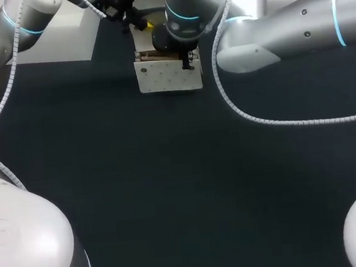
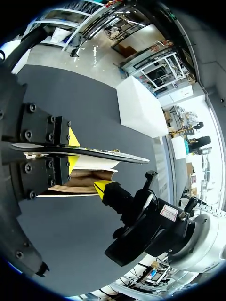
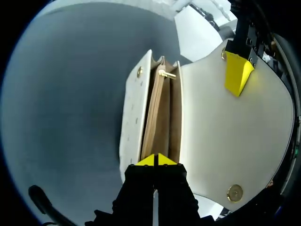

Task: Pick up the bag, open it, inspect its contents, close it, and place it on the opposite side

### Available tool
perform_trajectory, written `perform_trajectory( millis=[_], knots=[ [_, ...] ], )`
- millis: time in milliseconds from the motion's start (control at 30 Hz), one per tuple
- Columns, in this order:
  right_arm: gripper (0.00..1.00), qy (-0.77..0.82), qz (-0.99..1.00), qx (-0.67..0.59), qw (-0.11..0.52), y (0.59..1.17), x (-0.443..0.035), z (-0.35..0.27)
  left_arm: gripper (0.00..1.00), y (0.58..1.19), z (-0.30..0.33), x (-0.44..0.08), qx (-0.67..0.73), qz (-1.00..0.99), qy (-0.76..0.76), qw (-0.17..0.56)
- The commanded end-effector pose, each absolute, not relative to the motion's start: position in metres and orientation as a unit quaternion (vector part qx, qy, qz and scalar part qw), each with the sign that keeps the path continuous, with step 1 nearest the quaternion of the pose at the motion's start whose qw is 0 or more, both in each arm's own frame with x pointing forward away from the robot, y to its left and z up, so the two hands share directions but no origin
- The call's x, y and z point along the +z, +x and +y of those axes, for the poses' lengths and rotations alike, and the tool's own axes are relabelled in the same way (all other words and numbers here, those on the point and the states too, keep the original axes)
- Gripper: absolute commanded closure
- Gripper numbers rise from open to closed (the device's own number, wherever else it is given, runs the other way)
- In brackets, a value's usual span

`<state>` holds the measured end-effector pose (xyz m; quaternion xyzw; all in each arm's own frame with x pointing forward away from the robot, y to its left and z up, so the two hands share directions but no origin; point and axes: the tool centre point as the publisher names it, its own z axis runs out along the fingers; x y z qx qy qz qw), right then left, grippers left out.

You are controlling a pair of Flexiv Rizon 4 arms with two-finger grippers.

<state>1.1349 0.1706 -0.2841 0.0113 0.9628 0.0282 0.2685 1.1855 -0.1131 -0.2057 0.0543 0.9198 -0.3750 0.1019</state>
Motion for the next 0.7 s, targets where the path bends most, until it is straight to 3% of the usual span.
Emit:
perform_trajectory(
  millis=[33,700],
  knots=[
    [1.00,0.010,0.963,0.025,0.266,1.144,-0.287,0.173,1.00,1.188,-0.113,-0.202,-0.377,0.919,0.059,0.097],
    [1.00,0.006,0.975,0.039,0.220,1.150,-0.313,0.177,1.00,1.186,-0.111,-0.206,-0.397,0.914,0.068,0.056]
  ],
)
